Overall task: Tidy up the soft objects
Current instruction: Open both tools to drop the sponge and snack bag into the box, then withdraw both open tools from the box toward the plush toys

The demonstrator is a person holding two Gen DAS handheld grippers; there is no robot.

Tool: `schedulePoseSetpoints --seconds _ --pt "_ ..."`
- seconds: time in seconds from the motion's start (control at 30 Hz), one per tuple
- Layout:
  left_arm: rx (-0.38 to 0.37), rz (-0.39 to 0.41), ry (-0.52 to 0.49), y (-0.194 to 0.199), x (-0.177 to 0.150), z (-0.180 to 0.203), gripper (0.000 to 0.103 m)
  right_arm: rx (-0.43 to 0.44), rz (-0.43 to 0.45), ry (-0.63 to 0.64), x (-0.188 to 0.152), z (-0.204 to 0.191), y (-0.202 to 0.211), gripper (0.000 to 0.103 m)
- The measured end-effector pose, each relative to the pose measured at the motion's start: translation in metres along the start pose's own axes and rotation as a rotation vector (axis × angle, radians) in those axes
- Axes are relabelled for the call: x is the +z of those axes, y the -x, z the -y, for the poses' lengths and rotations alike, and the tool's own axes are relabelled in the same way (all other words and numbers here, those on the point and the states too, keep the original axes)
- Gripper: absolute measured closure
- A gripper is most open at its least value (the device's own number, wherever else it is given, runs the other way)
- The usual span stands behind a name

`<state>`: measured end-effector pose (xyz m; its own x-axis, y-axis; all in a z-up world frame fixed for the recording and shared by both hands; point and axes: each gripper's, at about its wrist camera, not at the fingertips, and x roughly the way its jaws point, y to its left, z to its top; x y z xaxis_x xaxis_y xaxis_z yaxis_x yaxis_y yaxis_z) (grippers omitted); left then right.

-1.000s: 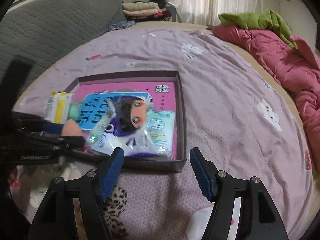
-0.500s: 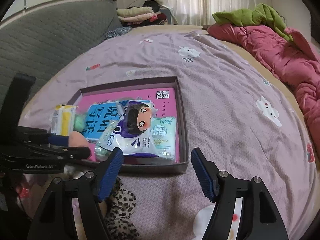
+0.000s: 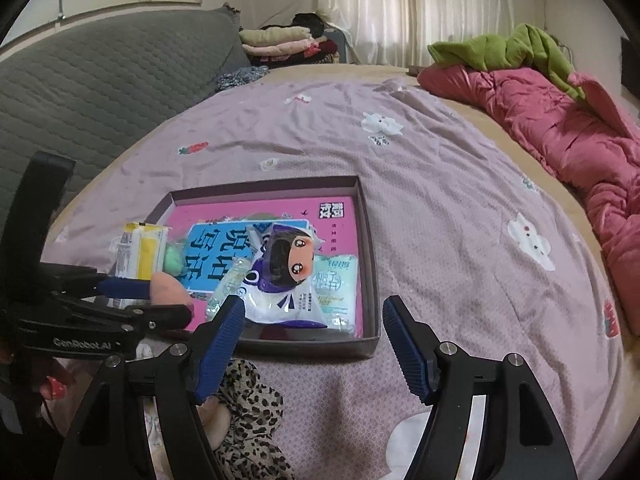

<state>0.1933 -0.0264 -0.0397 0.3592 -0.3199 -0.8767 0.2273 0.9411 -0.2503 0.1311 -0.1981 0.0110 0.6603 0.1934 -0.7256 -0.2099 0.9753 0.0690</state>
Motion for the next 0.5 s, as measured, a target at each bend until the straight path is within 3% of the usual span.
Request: schedulePoseSetpoints --seconds 0.5 --pt "0.01 0.079 0.017 0.032 -0.006 0.003 0.04 -0.013 0.038 0.015 0.007 -0.006 0.017 0.03"
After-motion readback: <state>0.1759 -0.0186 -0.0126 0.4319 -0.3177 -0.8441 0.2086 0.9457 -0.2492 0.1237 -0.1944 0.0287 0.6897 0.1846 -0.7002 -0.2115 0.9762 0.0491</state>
